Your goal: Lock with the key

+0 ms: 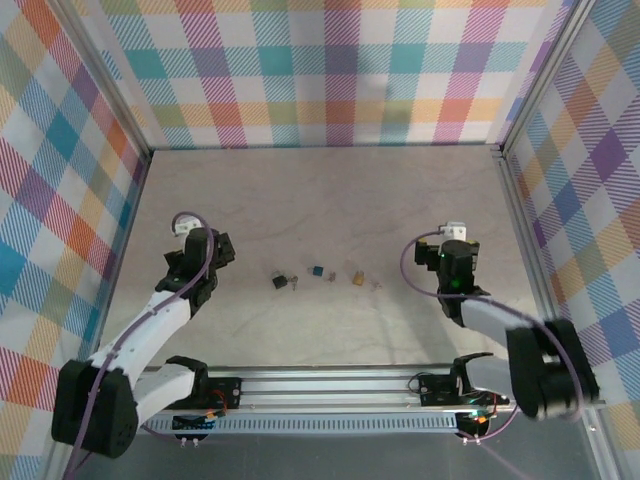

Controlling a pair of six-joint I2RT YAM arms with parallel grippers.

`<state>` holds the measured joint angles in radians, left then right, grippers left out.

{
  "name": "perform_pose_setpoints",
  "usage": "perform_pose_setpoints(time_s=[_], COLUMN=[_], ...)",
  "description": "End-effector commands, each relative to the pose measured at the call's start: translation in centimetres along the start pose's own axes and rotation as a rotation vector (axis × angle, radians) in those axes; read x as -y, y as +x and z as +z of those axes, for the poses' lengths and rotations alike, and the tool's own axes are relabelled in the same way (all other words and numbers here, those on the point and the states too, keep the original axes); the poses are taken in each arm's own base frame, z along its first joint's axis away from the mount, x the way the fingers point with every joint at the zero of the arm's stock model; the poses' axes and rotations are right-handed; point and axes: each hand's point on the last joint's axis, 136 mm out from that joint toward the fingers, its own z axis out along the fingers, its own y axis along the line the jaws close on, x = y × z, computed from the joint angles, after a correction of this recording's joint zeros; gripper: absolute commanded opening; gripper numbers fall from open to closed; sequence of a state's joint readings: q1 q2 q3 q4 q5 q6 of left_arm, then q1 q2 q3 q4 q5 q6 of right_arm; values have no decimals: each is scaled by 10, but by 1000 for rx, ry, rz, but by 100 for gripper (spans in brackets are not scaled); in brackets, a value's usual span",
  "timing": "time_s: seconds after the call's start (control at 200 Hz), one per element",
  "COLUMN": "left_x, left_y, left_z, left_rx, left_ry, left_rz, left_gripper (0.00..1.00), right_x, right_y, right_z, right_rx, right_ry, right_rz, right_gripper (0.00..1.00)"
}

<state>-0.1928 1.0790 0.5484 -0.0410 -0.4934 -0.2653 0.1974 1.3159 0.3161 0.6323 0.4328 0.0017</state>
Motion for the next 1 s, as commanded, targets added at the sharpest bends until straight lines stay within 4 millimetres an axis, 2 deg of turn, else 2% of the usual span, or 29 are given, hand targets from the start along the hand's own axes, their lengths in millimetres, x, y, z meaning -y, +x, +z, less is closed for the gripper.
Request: perform_pose_setpoints(time_s=[0.0,0.025,0.07,0.115,0.175,0.21,0.265,0.32,0.35,0.395,0.48,0.59,0.9,0.955,0.995], left_x=[8,8,3,6,17,22,22,29,33,40,44,30,50,64,60], left_y=[-18,-18,-17,-13,-7,-8,-3,16,12,17,15,12,15,20,19], left_z=[20,23,30,39,49,54,62,72,75,81,79,74,78,76,78], left_rx=[116,141,179,187,200,215,217,202,240,158,180,227,181,155,146], left_ry=[134,147,134,165,208,218,210,249,256,249,240,180,271,367,368], left_rz=[-52,-36,-38,-35,2,28,34,62,69,114,128,83,146,185,158], left_gripper=[100,100,100,100,100,100,100,100,100,100,100,100,100,100,100], right_x=[-1,-2,1,5,0,3,11,7,7,7,7,7,5,5,5], right_y=[-38,-42,-31,-30,-14,-22,-17,-20,-18,-20,-19,-19,-19,-20,-19], right_z=[18,20,30,44,41,36,38,40,40,40,39,38,39,39,39], right_rx=[218,216,93,62,41,134,82,88,74,92,88,86,84,85,84], right_ry=[7,2,-55,-115,-191,-173,-134,-148,-147,-149,-151,-153,-160,-161,-160], right_rz=[14,18,64,110,127,130,155,144,146,143,144,145,141,140,141], right_gripper=[99,99,99,99,99,99,99,99,99,99,99,99,99,99,99])
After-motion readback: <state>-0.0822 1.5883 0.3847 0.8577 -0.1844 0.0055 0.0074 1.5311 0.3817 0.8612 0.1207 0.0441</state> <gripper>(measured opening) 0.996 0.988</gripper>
